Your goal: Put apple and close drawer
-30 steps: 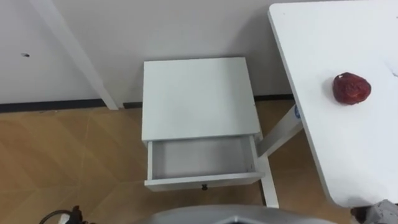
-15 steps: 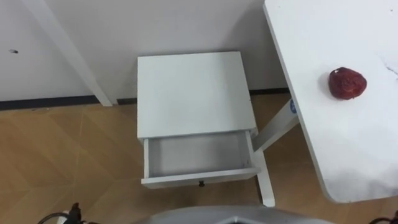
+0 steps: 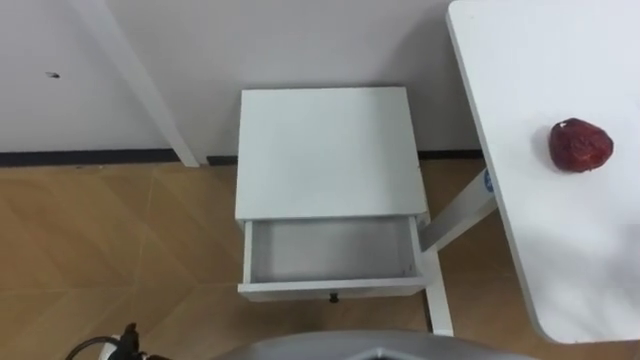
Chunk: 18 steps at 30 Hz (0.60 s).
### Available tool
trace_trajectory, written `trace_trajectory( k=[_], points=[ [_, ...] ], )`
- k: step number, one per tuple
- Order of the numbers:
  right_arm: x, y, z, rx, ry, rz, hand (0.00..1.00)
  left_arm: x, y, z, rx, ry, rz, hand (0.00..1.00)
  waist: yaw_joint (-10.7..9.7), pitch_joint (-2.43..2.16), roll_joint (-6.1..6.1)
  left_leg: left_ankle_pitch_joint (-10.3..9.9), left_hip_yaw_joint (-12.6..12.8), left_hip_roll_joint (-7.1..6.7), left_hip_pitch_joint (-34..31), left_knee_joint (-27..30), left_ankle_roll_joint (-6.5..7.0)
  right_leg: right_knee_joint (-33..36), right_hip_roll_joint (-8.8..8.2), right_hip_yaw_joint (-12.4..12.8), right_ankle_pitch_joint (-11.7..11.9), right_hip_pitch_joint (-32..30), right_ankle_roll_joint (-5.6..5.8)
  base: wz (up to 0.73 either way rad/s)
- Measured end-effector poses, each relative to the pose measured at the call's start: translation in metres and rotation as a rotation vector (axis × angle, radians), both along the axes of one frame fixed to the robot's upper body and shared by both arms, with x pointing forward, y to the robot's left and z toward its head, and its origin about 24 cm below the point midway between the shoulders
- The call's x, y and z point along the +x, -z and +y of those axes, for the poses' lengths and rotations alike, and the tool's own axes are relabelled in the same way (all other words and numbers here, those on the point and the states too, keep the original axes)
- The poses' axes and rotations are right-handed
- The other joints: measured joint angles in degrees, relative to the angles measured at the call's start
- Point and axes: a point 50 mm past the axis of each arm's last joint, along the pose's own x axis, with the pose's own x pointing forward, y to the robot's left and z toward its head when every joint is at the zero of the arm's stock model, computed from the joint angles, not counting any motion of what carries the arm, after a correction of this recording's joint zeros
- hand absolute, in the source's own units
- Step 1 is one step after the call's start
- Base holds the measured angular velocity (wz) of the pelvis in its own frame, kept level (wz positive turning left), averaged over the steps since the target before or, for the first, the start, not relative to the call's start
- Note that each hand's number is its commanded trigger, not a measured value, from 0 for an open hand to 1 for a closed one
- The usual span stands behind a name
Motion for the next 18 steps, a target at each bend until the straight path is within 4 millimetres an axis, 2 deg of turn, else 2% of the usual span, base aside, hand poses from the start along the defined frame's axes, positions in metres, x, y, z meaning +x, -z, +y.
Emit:
trace_trajectory(
  k=[5, 6, 12, 18],
  points=[
    [0.013, -0.004, 0.011, -0.109, -0.124, 0.099, 0.0, 0.001, 0.002, -0.006, -0.017, 0.025, 0.007, 0.0, 0.95, 0.08, -0.3, 0.01, 0.25, 0.03, 0.16, 0.09, -0.01, -0.01, 0.01, 0.49, 0.02, 0.03, 0.02, -0.03],
    [0.016, -0.002, 0.015, -0.116, -0.168, 0.119, 0.0, 0.001, 0.002, -0.007, -0.019, 0.038, 0.01, 0.0, 1.17, -0.01, -0.14, 0.0, 0.24, 0.05, 0.21, 0.16, -0.01, 0.0, 0.01, 0.48, 0.04, 0.09, 0.02, 0.0],
    [0.036, 0.013, 0.038, -0.156, -0.439, 0.277, 0.0, -0.006, 0.004, -0.012, -0.027, 0.08, 0.046, 0.0, 1.44, 0.12, 0.01, 0.0, 0.43, 0.15, 0.43, 0.11, -0.01, 0.04, 0.02, 0.57, 0.07, 0.25, -0.02, 0.0],
    [0.044, 0.026, 0.053, -0.182, -0.645, 0.383, 0.0, -0.009, 0.004, -0.012, -0.026, 0.078, 0.049, 0.0, 2.4, 0.63, -0.01, -0.01, 0.98, 0.33, 1.78, -0.75, -0.04, -0.11, 0.0, 0.69, 0.08, 1.21, -0.03, -0.03]
  ],
)
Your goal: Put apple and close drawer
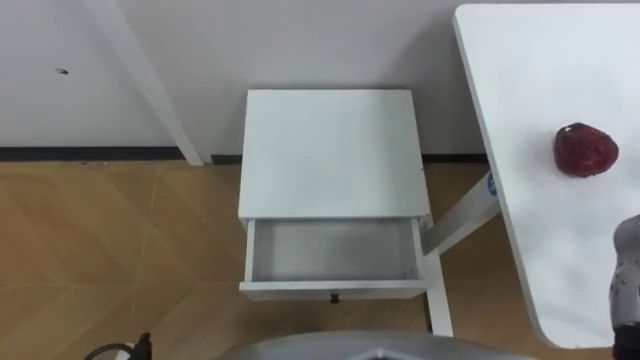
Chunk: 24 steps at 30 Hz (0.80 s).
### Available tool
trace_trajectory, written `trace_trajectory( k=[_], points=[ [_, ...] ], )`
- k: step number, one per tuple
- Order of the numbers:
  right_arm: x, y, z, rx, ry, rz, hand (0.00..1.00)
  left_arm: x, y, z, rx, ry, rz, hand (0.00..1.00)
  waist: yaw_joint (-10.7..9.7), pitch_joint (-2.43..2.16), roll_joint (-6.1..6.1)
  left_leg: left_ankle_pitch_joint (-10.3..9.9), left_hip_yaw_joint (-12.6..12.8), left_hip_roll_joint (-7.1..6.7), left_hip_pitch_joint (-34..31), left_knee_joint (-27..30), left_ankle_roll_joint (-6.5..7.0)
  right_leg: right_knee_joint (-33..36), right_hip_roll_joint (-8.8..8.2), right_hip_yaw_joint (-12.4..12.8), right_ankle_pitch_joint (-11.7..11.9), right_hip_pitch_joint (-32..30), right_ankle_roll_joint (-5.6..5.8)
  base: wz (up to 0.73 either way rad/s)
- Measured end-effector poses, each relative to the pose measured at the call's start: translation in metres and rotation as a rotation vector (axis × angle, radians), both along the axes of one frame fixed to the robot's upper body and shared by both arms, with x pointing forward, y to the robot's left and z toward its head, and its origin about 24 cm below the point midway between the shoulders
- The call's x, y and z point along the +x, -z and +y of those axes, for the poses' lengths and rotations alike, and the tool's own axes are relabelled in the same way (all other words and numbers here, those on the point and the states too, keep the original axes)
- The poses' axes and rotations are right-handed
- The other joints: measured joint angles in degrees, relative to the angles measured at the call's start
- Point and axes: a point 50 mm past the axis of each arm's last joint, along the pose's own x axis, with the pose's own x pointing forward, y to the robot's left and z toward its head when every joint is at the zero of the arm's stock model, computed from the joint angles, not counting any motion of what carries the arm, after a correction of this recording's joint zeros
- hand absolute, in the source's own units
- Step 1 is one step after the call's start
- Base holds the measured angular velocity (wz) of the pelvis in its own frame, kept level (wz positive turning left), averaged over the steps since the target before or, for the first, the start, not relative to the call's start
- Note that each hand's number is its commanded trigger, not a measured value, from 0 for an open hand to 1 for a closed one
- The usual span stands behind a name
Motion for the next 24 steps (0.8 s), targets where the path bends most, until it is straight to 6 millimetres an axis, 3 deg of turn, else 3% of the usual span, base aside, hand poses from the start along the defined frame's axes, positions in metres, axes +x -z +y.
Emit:
trace_trajectory(
  k=[8, 18, 24],
  points=[
    [-0.003, 0.017, 0.007, -0.026, -0.139, 0.134, 0.0, -0.003, 0.0, 0.001, 0.002, -0.002, 0.004, 0.0, 0.37, 0.3, -0.13, 0.01, 0.16, 0.01, 1.36, -1.01, -0.01, -0.35, 0.01, 0.05, 0.0, 1.04, 0.0, 0.0],
    [-0.003, 0.039, 0.018, -0.019, -0.288, 0.273, 0.0, -0.003, 0.0, 0.001, 0.002, -0.001, 0.003, 0.0, 0.6, -0.12, -1.09, 0.06, 0.24, 0.06, 1.85, -1.0, -0.1, -0.97, -0.04, 0.19, 0.0, 1.61, 0.0, 0.0],
    [0.0, 0.044, 0.024, -0.04, -0.364, 0.327, 0.0, -0.003, 0.0, 0.001, 0.001, -0.002, 0.005, 0.0, 0.61, -0.07, -1.6, 0.07, 0.6, 0.06, 2.02, -0.97, -0.1, -0.96, -0.01, 0.94, 0.02, 1.67, -0.02, -0.03]
  ],
)
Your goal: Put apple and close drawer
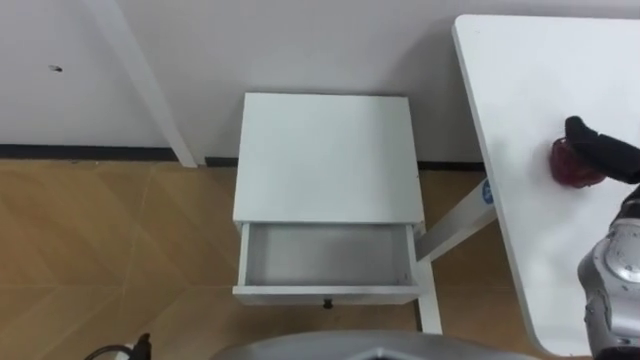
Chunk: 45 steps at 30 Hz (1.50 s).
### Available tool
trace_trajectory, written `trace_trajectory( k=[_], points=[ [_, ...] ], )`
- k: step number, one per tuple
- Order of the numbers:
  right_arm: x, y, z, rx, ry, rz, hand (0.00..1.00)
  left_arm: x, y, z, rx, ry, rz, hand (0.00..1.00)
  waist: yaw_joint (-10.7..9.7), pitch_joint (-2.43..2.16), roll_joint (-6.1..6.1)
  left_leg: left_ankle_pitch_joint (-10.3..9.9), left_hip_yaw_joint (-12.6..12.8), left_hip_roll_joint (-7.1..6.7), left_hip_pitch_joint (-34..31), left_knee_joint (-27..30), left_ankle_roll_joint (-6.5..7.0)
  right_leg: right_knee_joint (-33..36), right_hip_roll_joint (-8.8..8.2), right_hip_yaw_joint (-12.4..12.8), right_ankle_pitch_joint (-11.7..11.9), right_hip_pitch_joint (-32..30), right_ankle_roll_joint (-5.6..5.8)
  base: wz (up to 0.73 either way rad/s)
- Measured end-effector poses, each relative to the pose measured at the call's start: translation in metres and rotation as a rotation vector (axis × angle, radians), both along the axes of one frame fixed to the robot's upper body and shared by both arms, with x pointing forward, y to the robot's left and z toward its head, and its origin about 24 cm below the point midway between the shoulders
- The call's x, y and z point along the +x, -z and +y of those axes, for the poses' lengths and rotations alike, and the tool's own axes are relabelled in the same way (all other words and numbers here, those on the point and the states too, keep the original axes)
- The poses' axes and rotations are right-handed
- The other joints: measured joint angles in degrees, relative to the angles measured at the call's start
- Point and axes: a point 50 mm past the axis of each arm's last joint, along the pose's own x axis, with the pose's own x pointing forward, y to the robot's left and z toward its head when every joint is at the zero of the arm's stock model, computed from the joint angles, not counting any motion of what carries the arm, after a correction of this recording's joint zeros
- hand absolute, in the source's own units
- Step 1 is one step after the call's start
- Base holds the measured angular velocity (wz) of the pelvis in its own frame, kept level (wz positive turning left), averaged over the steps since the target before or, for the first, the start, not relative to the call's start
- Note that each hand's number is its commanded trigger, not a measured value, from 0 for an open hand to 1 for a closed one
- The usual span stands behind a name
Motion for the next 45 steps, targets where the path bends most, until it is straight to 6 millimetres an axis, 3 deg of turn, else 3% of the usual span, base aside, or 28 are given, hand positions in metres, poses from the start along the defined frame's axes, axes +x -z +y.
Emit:
trace_trajectory(
  k=[4, 11, 29, 30, 32, 45],
  points=[
    [0.0, 0.003, 0.001, 0.009, -0.022, 0.022, 0.0, -0.001, 0.0, 0.0, 0.0, -0.001, 0.003, 0.0, 0.01, 0.02, 0.01, 0.0, 0.08, 0.01, 0.36, -0.04, 0.0, 0.02, 0.01, 0.06, 0.0, 0.31, 0.0, 0.0],
    [-0.008, 0.026, 0.0, 0.062, -0.036, 0.143, 0.0, -0.008, 0.001, 0.0, 0.002, -0.012, 0.039, 0.0, -0.02, 0.02, 0.01, -0.01, 0.11, 0.02, 0.32, -0.16, 0.0, 0.05, 0.01, 0.04, 0.0, 0.21, 0.0, 0.0],
    [-0.004, 0.05, 0.001, 0.092, -0.162, 0.291, 0.0, 0.0, 0.001, 0.001, -0.017, -0.003, 0.032, 0.0, -0.2, -0.25, -0.61, 0.0, 0.33, 0.04, 0.25, -0.06, 0.0, 0.04, -0.04, 0.07, 0.05, 0.15, -0.05, 0.0],
    [-0.004, 0.051, 0.001, 0.096, -0.167, 0.298, 0.15, 0.0, 0.001, 0.001, -0.017, -0.003, 0.032, 0.0, -0.2, -0.27, -0.71, 0.0, 0.32, 0.04, 0.25, -0.04, 0.0, 0.04, -0.03, 0.06, 0.06, 0.16, -0.06, 0.0],
    [-0.005, 0.053, 0.0, 0.1, -0.171, 0.307, 1.0, 0.0, 0.001, 0.002, -0.016, -0.003, 0.033, 0.0, -0.12, -0.25, -0.97, 0.0, 0.28, 0.05, 0.31, -0.02, 0.0, 0.07, -0.03, 0.07, 0.07, 0.23, -0.06, 0.0],
    [0.001, 0.051, -0.019, 0.058, -0.115, 0.336, 1.0, -0.001, 0.001, 0.0, -0.022, 0.033, 0.047, 0.0, -0.41, -0.08, -1.33, -0.03, 0.19, 0.17, 0.71, -0.35, -0.01, -0.03, 0.1, -0.09, 0.26, 0.73, -0.01, 0.0]
  ],
)
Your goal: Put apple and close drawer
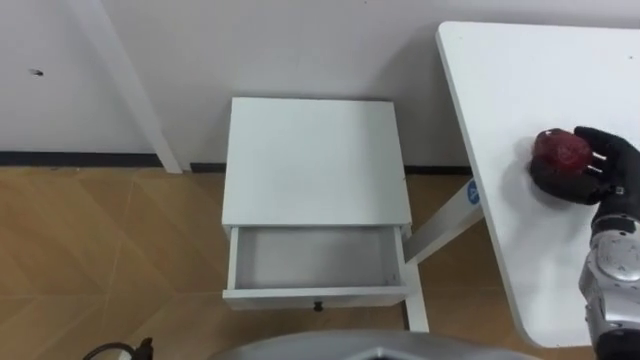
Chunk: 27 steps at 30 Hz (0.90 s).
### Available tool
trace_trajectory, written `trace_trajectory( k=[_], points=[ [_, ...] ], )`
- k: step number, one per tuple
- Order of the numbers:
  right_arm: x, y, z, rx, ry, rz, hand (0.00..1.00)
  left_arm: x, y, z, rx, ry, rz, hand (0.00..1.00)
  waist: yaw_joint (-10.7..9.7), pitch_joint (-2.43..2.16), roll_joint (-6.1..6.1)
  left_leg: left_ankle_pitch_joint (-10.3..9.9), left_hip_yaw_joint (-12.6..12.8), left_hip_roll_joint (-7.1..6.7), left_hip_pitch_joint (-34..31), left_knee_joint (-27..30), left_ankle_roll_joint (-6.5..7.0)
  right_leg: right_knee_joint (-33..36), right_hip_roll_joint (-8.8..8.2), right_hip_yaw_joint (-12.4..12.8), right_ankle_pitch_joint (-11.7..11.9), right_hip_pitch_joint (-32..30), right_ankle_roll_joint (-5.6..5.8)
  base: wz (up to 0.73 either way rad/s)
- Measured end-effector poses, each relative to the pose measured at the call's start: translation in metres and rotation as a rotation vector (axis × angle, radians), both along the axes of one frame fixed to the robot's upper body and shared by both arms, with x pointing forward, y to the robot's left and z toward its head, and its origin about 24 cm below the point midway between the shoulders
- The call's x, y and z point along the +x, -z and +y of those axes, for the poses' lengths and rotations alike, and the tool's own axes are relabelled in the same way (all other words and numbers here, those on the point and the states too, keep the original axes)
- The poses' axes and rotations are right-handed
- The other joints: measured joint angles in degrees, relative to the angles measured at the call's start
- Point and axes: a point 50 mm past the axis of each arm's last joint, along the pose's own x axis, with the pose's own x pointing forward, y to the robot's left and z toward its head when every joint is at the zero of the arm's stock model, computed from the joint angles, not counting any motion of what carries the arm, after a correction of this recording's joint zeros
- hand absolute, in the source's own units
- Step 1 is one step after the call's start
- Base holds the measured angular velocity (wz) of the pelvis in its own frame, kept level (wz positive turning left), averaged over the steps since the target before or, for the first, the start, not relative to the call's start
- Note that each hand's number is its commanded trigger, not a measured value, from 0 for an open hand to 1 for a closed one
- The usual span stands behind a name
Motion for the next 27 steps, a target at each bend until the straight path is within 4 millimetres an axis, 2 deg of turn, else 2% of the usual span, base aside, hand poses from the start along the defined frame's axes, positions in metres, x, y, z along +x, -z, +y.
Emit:
trace_trajectory(
  k=[10, 13, 15, 19, 21, 23, 27],
  points=[
    [0.006, 0.0, 0.005, 0.014, -0.039, 0.006, 1.0, -0.001, 0.0, 0.0, -0.013, 0.0, 0.01, 0.0, 0.12, 0.04, 0.01, 0.0, -0.03, -0.03, -0.04, 0.17, 0.0, 0.02, -0.06, -0.23, 0.0, 0.05, 0.0, 0.0],
    [0.012, -0.003, 0.014, 0.016, -0.088, 0.007, 1.0, 0.001, 0.0, 0.0, -0.014, 0.004, 0.008, 0.0, 0.29, 0.08, 0.07, 0.0, 0.04, -0.01, -0.13, 0.15, 0.0, 0.12, -0.07, -0.16, 0.0, -0.09, 0.0, -0.01],
    [0.022, -0.009, 0.031, 0.002, -0.201, 0.008, 1.0, 0.002, 0.0, -0.001, -0.017, 0.006, 0.007, 0.0, 0.29, 0.18, 0.33, 0.0, 0.04, 0.02, -0.3, 0.22, 0.0, 0.16, -0.06, -0.09, 0.04, -0.27, -0.06, 0.0],
    [0.034, -0.015, 0.058, -0.039, -0.368, 0.002, 1.0, 0.011, -0.001, 0.0, -0.019, 0.017, -0.019, 0.0, 0.86, 0.05, 0.67, 0.0, -0.53, -0.06, -1.14, 1.14, 0.01, 0.07, -0.23, -1.38, 0.13, -0.4, -0.03, 0.12],
    [0.034, -0.012, 0.065, -0.027, -0.406, 0.015, 1.0, 0.015, -0.001, 0.001, -0.018, 0.021, -0.032, 0.0, 1.74, 0.18, 0.97, 0.0, -1.37, -0.18, -1.15, 1.27, 0.01, 0.03, -0.35, -2.65, 0.15, -0.06, 0.01, 0.19],
    [0.035, -0.009, 0.075, -0.036, -0.462, 0.036, 1.0, 0.02, -0.002, 0.0, -0.014, 0.042, -0.037, 0.0, 2.36, 0.14, 1.19, 0.0, -1.8, -0.19, -1.24, 1.23, 0.01, 0.02, -0.34, -2.74, 0.15, -0.05, 0.01, 0.13],
    [0.035, 0.0, 0.105, -0.033, -0.605, 0.081, 1.0, 0.025, 0.0, -0.008, -0.03, 0.074, -0.039, 0.0, 4.07, 0.16, 2.21, 0.01, -2.4, -0.32, -1.49, 1.41, 0.02, 0.02, -0.47, -3.22, 0.15, 0.02, 0.01, 0.07]
  ],
)
